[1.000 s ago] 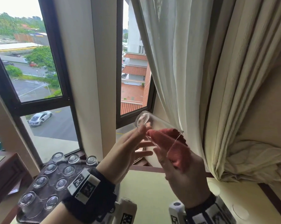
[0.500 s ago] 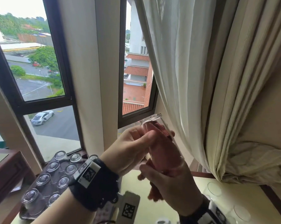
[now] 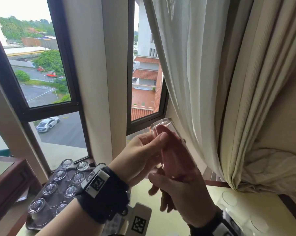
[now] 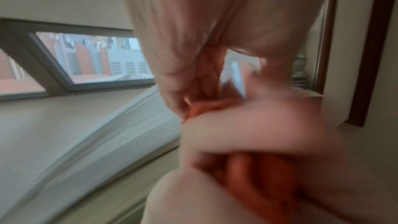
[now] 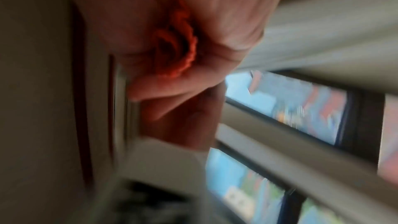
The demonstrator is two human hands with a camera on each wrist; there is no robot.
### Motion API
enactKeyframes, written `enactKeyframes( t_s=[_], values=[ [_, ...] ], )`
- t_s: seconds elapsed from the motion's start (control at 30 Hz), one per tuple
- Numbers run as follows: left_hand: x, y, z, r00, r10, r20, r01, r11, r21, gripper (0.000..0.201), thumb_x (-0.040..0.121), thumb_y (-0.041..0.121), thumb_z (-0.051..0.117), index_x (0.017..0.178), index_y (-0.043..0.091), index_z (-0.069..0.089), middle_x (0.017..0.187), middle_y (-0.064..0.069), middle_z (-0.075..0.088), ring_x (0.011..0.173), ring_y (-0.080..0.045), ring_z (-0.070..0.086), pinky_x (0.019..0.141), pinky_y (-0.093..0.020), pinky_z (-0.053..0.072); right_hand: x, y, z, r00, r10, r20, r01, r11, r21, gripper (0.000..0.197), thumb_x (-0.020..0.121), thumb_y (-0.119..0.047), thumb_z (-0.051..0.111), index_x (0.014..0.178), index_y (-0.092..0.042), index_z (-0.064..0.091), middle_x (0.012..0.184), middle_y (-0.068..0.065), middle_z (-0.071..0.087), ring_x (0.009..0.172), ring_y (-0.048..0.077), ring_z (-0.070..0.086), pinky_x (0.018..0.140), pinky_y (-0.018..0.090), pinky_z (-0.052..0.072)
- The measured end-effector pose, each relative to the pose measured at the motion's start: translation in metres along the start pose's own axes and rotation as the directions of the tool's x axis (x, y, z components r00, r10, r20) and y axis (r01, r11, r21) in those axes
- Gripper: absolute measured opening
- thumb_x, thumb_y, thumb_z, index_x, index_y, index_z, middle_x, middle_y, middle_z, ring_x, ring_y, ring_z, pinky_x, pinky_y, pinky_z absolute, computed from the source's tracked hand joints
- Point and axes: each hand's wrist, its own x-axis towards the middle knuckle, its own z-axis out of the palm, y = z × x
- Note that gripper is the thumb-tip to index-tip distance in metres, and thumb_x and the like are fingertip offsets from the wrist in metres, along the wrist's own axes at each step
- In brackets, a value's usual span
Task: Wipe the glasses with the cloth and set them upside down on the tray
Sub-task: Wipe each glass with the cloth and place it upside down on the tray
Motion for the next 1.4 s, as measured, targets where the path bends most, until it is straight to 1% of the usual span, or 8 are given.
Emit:
enactKeyframes(
  t_s=[0.13,0.33,0.5,0.67,0.97,1.13,1.27,1.4],
  values=[
    [0.002,0.007,0.002,0.999,0.053,-0.001,-0.053,0.998,-0.027,0.058,0.09,0.038,0.08,0.12,-0.01,0.068,0.117,-0.031,0.067,0.106,-0.037,0.069,0.098,-0.046,0.059,0.002,-0.001,0.002,0.997,-0.074,-0.02,0.075,0.997,0.034,0.004,0.092,-0.017,0.072,0.088,-0.017,0.071,0.068,0.011,0.074,0.039,0.018,0.061,0.038,0.02,0.042],
    [0.012,0.001,0.015,0.935,0.039,-0.352,0.126,0.893,0.432,0.051,0.076,0.057,0.08,0.091,0.008,0.084,0.09,-0.011,0.081,0.091,-0.025,0.08,0.095,-0.045,0.063,0.024,0.042,-0.008,0.948,-0.296,-0.12,0.148,0.74,-0.657,0.013,0.08,-0.021,0.075,0.075,-0.013,0.067,0.05,-0.005,0.057,0.038,0.005,0.051,0.05,0.003,0.034],
    [0.008,-0.003,0.0,0.997,-0.066,-0.041,0.066,0.998,-0.018,0.049,0.093,0.036,0.075,0.12,-0.005,0.069,0.116,-0.025,0.071,0.105,-0.034,0.07,0.1,-0.045,0.058,0.011,0.022,-0.002,0.996,-0.094,0.007,0.091,0.978,0.186,0.032,0.087,-0.038,0.076,0.105,-0.013,0.067,0.069,0.018,0.069,0.048,0.025,0.065,0.038,0.024,0.046],
    [0.007,-0.006,-0.005,0.99,-0.004,0.139,0.026,0.988,-0.154,0.081,0.096,0.039,0.076,0.15,-0.01,0.043,0.139,-0.027,0.058,0.125,-0.037,0.062,0.115,-0.058,0.044,0.006,-0.002,0.01,0.981,-0.075,0.178,-0.102,0.584,0.805,0.07,0.087,-0.056,0.059,0.135,-0.006,0.055,0.09,0.022,0.067,0.049,0.031,0.063,0.042,0.031,0.055],
    [0.0,-0.003,-0.028,0.987,-0.125,-0.098,0.142,0.969,0.204,0.052,0.102,0.039,0.056,0.146,0.012,0.059,0.139,-0.019,0.067,0.133,-0.037,0.062,0.12,-0.062,0.04,0.017,0.016,-0.014,0.935,-0.1,-0.342,0.102,0.995,-0.011,0.025,0.081,-0.043,0.075,0.07,-0.021,0.07,0.05,0.008,0.058,0.032,0.018,0.047,0.035,0.02,0.037],
    [0.0,0.008,-0.008,0.958,-0.203,-0.201,0.232,0.963,0.136,0.093,0.083,0.084,0.06,0.138,0.008,0.059,0.126,-0.025,0.071,0.126,-0.04,0.066,0.118,-0.056,0.045,0.023,0.039,-0.018,0.72,-0.688,-0.091,0.441,0.554,-0.706,0.031,0.092,-0.024,0.074,0.123,-0.024,0.073,0.097,-0.027,0.07,0.063,-0.016,0.059,0.065,0.002,0.047],
    [0.005,0.011,-0.001,0.956,-0.095,-0.276,0.159,0.963,0.219,0.069,0.083,0.066,0.077,0.116,0.006,0.072,0.107,-0.021,0.077,0.109,-0.034,0.075,0.109,-0.045,0.055,0.031,0.051,-0.013,0.789,-0.609,0.081,0.343,0.328,-0.88,0.042,0.106,-0.042,0.043,0.135,-0.022,0.066,0.145,-0.003,0.058,0.092,0.013,0.074,0.089,0.012,0.046],
    [0.005,0.007,-0.003,0.96,0.059,-0.272,0.039,0.939,0.342,0.039,0.075,0.052,0.087,0.097,0.02,0.08,0.096,-0.01,0.08,0.096,-0.024,0.079,0.093,-0.037,0.063,0.033,0.047,-0.005,0.841,-0.541,0.02,0.307,0.445,-0.841,0.034,0.093,-0.03,0.057,0.126,-0.025,0.066,0.107,-0.001,0.075,0.069,0.009,0.067,0.079,-0.003,0.035]
  ],
)
